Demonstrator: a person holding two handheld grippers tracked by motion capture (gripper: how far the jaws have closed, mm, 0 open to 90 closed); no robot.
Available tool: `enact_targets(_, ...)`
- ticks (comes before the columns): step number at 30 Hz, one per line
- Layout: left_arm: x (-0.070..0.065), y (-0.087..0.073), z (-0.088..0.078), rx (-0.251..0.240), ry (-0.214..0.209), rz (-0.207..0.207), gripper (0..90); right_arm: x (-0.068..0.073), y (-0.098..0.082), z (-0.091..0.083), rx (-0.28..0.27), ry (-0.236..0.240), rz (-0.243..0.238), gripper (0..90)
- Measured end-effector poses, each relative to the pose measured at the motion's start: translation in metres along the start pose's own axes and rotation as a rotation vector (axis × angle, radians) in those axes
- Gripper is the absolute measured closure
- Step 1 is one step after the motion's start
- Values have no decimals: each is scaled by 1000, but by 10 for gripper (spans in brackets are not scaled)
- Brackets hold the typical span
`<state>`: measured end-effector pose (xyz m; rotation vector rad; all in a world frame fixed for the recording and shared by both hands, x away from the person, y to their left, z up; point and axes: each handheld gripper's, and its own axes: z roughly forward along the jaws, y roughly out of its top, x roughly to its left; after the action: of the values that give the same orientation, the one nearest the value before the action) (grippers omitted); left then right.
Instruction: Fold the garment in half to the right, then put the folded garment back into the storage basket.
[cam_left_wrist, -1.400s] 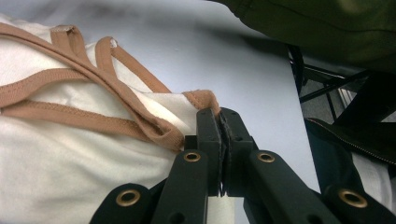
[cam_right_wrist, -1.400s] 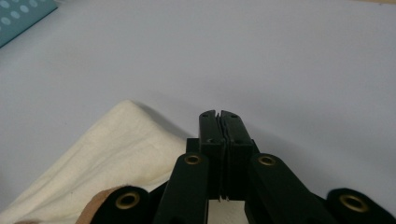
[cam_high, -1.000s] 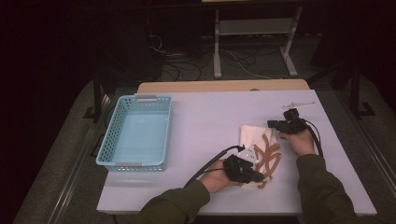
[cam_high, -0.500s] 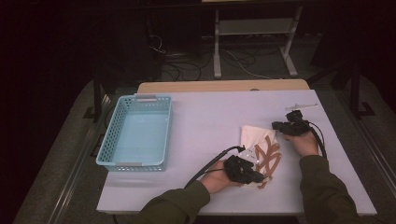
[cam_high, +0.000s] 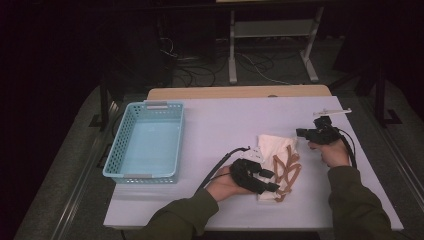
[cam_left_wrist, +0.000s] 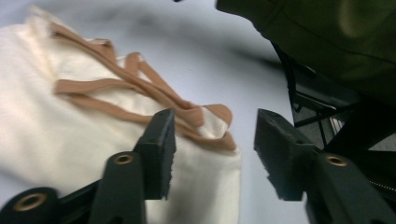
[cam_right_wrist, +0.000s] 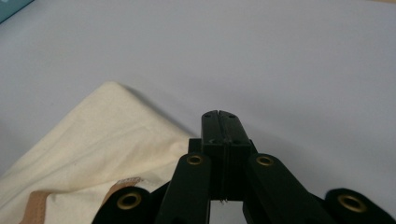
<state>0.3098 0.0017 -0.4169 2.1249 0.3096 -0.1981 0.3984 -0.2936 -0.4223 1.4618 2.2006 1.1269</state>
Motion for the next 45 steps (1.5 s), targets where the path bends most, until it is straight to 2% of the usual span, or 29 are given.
enact_targets(4, 6, -2, -9, -8, 17, -16, 389, 1, -1, -4, 0, 16, 6, 886)
enact_targets(5, 11, -6, -17, -9, 52, -23, 350, 3, -1, -6, 8, 20, -4, 886)
enact_targets(6, 13, -8, -20, -7, 68, -18, 331, 4, -1, -7, 10, 24, -6, 886)
enact_targets(9, 16, -12, -26, -7, 91, -32, 270, 7, 0, -8, 17, 32, -15, 885)
enact_targets(10, 19, -16, -31, -12, 111, -53, 247, 10, -1, -10, 22, 45, -20, 886)
enact_targets(11, 19, -16, -31, -12, 111, -53, 230, 11, -1, -11, 24, 49, -26, 885)
enact_targets(12, 22, -19, -37, -15, 138, -71, 208, 13, -1, -11, 26, 56, -32, 886)
enact_targets(13, 22, -19, -37, -15, 138, -71, 188, 15, -2, -12, 31, 61, -34, 886)
enact_targets(15, 25, -23, -43, -21, 169, -85, 172, 17, -2, -13, 34, 64, -44, 886)
enact_targets(16, 27, -26, -49, -23, 197, -95, 137, 21, -2, -15, 40, 82, -55, 886)
enact_targets(17, 27, -26, -49, -23, 197, -95, 126, 23, -2, -16, 44, 83, -62, 886)
enact_targets(18, 29, -29, -53, -23, 232, -96, 111, 25, -3, -16, 46, 89, -69, 886)
enact_targets(20, 29, -30, -55, -24, 241, -101, 60, 30, -2, -18, 53, 100, -83, 886)
enact_targets(24, 31, -37, -62, -23, 280, -117, 16, 40, -1, -20, 58, 126, -104, 886)
enact_targets(29, 29, -43, -66, -20, 311, -118, 0, 51, 1, -18, 75, 159, -135, 886)
enact_targets(35, 29, -49, -69, -6, 324, -125, 0, 63, 3, -14, 92, 190, -162, 886)
enact_targets(45, 29, -53, -70, 4, 333, -134, 0, 84, 4, 6, 145, 228, -217, 886)
